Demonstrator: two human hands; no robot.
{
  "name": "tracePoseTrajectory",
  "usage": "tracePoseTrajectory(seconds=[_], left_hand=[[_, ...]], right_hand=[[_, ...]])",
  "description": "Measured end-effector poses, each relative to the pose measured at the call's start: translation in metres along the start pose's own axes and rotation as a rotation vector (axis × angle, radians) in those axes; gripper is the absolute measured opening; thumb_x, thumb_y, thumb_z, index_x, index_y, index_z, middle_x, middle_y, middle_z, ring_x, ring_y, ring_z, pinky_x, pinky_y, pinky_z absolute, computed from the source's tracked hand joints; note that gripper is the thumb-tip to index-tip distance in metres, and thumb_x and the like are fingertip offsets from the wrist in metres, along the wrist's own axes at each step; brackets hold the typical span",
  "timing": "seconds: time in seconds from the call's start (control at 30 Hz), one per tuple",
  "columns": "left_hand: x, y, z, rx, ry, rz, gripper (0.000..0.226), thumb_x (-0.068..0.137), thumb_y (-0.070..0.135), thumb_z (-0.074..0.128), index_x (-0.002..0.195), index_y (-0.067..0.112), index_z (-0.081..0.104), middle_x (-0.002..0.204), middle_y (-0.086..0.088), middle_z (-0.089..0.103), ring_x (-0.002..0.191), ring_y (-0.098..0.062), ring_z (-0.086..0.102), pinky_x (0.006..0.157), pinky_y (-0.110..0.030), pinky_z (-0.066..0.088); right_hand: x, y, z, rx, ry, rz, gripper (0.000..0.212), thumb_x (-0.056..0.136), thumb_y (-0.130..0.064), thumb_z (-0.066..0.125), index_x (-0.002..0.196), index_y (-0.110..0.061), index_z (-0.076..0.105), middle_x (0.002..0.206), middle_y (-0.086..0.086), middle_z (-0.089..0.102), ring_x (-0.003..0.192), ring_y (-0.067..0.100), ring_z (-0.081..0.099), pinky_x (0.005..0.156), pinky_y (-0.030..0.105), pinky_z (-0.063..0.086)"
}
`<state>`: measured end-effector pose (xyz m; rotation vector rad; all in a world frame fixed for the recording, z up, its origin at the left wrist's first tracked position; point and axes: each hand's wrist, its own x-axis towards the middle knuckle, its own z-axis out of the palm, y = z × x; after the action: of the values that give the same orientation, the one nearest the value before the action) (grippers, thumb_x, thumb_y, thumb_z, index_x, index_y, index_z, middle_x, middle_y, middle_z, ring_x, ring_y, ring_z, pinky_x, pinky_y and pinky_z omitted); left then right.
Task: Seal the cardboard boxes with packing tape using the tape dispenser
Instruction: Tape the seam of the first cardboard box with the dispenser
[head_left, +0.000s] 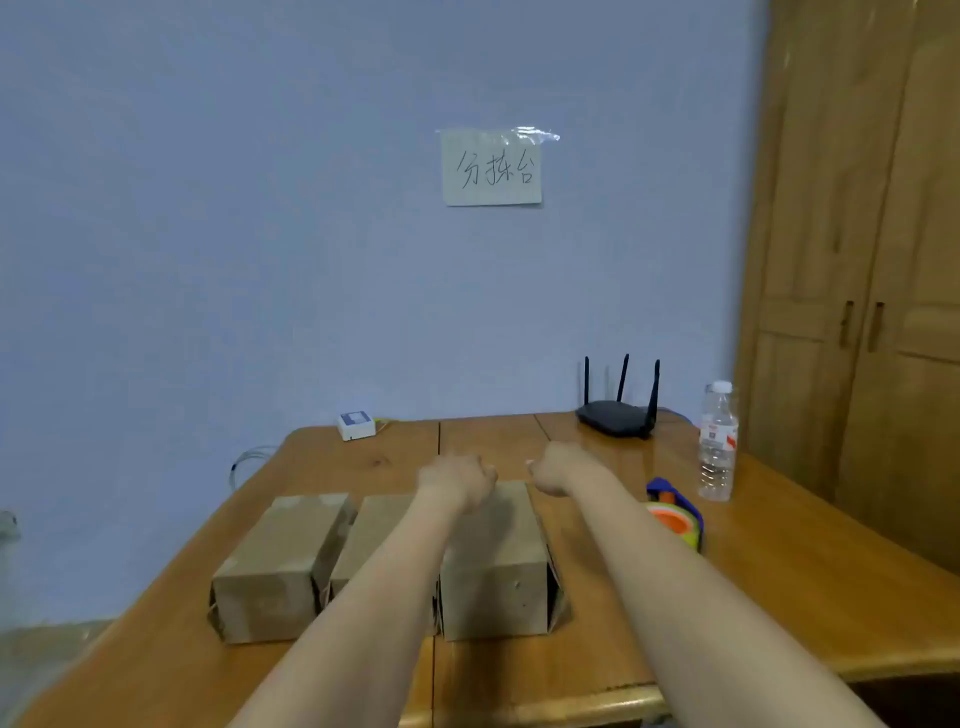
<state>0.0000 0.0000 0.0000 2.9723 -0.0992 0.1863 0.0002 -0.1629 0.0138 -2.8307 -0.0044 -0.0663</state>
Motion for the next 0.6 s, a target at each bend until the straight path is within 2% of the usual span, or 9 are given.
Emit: tracePoseTrajectory(seconds=[0.17,0.27,0.33,0.43,0.53,0.6], left_hand=[[0.004,0.003,0.037,-0.029,-0.102,0.009,0.055,0.102,0.047,0.026,0.151,0.024,0.037,0.154,-0.017,0.036,0.138,-0.037,0.039,0.113,-0.053,0.03],[0.004,0.0,0.053,-0.073,-0.117,0.037,0.052,0.102,0.045,0.028,0.15,0.027,0.037,0.157,-0.017,0.031,0.143,-0.038,0.027,0.116,-0.056,0.024],[0.001,0.0,0.062,-0.08,-0.11,0.047,0.05,0.102,0.044,0.029,0.149,0.029,0.037,0.157,-0.017,0.028,0.145,-0.037,0.02,0.118,-0.058,0.017],[-0.005,0.002,0.069,-0.097,-0.07,0.049,0.051,0.102,0.045,0.027,0.15,0.031,0.035,0.158,-0.016,0.026,0.146,-0.037,0.017,0.119,-0.058,0.012],[-0.004,0.001,0.069,-0.1,-0.066,0.053,0.051,0.102,0.044,0.028,0.15,0.031,0.035,0.158,-0.016,0.027,0.146,-0.037,0.017,0.119,-0.058,0.013],[-0.002,0.0,0.07,-0.113,-0.063,0.051,0.05,0.102,0.044,0.028,0.15,0.031,0.035,0.158,-0.016,0.027,0.146,-0.037,0.018,0.119,-0.057,0.013]], right_hand=[[0.0,0.006,0.032,0.205,-0.193,0.088,0.061,0.108,-0.046,0.033,0.147,0.0,0.041,0.146,0.02,0.049,0.127,0.034,0.053,0.09,0.034,0.044],[0.004,0.013,0.053,0.378,-0.327,0.18,0.072,0.105,-0.057,0.027,0.155,-0.005,0.03,0.15,0.019,0.044,0.127,0.037,0.052,0.099,0.042,0.05],[0.008,0.019,0.068,0.541,-0.394,0.238,0.079,0.101,-0.066,0.025,0.155,-0.01,0.033,0.141,0.015,0.051,0.12,0.035,0.055,0.1,0.045,0.05],[0.012,0.024,0.079,0.738,-0.396,0.262,0.081,0.098,-0.071,0.029,0.153,-0.011,0.037,0.138,0.011,0.055,0.12,0.03,0.053,0.095,0.038,0.045],[0.014,0.026,0.084,0.829,-0.399,0.269,0.074,0.097,-0.07,0.034,0.142,-0.013,0.05,0.115,0.007,0.067,0.105,0.025,0.061,0.086,0.035,0.048],[0.016,0.028,0.088,0.87,-0.39,0.28,0.069,0.095,-0.07,0.04,0.134,-0.015,0.056,0.104,0.006,0.07,0.102,0.025,0.064,0.09,0.037,0.049]])
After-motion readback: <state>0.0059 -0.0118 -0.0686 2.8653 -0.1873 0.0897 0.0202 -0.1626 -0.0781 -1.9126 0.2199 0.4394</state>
